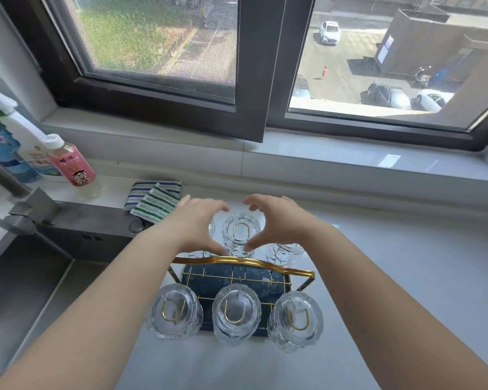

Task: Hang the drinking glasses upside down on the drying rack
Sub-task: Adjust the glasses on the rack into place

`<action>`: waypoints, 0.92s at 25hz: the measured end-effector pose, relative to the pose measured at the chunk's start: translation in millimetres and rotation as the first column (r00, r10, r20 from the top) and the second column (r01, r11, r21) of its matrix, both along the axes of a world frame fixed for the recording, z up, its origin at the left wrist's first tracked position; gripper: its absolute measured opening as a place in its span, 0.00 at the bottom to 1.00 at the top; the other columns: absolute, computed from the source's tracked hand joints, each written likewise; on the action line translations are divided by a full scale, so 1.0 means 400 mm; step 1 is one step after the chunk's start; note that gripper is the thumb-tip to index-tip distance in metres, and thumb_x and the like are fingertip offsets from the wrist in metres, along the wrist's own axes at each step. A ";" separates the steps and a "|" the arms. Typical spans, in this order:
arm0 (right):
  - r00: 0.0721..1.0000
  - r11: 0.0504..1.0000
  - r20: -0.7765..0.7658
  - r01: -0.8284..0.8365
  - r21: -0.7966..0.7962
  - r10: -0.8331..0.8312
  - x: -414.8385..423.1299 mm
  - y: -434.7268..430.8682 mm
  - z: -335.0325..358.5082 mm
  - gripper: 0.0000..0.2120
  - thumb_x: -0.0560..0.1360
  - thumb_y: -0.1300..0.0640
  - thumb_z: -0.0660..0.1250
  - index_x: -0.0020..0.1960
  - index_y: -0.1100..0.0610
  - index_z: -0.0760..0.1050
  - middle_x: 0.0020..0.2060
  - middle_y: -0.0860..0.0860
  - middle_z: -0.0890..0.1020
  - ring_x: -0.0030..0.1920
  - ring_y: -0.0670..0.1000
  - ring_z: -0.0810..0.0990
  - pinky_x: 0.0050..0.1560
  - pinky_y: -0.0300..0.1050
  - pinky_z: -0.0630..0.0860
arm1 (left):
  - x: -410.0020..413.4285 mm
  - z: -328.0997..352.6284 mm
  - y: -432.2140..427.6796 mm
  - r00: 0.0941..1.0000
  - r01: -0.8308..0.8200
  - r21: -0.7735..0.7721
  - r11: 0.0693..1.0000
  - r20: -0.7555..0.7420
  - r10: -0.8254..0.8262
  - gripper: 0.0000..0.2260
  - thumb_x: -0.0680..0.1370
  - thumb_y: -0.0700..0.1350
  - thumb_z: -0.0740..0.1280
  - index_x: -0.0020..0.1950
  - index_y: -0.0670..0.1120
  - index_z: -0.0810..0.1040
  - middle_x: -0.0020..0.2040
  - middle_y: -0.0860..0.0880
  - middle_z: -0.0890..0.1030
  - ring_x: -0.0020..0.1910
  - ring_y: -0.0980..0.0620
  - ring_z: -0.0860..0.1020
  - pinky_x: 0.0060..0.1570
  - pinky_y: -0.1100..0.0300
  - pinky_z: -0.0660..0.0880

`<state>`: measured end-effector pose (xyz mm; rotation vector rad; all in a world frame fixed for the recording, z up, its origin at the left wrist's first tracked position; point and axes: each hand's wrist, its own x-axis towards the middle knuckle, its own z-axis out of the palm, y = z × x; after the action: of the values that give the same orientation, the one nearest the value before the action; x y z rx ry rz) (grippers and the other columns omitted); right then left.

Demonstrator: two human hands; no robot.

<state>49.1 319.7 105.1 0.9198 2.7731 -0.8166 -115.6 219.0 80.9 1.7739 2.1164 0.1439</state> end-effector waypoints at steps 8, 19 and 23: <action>0.973 0.967 0.028 -0.229 0.107 0.228 -0.155 -0.084 -0.005 0.42 0.63 0.44 0.75 0.70 0.52 0.60 0.68 0.53 0.71 0.68 0.55 0.67 0.72 0.59 0.49 | -0.107 -0.050 -0.150 0.749 -0.338 -0.073 0.938 0.582 0.315 0.41 0.60 0.47 0.80 0.68 0.56 0.63 0.69 0.54 0.69 0.65 0.54 0.69 0.65 0.53 0.67; 0.981 0.973 -0.007 -0.190 0.134 0.193 -0.183 -0.078 -0.034 0.39 0.60 0.42 0.76 0.65 0.54 0.65 0.61 0.52 0.78 0.62 0.55 0.73 0.71 0.58 0.49 | -0.098 -0.077 -0.134 0.718 -0.383 0.049 0.922 0.644 0.264 0.33 0.60 0.50 0.80 0.61 0.60 0.71 0.58 0.60 0.77 0.58 0.56 0.74 0.49 0.65 0.71; 0.983 0.976 -0.006 -0.179 0.123 0.182 -0.177 -0.083 -0.041 0.39 0.60 0.42 0.76 0.64 0.54 0.65 0.60 0.52 0.79 0.62 0.56 0.74 0.71 0.59 0.47 | -0.093 -0.075 -0.136 0.715 -0.379 0.031 0.925 0.645 0.271 0.32 0.61 0.49 0.79 0.61 0.61 0.71 0.58 0.60 0.76 0.58 0.55 0.73 0.49 0.64 0.69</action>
<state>-21.8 286.7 88.8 0.6662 2.8953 -0.6369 -152.8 164.5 50.7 1.1499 1.8983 0.9040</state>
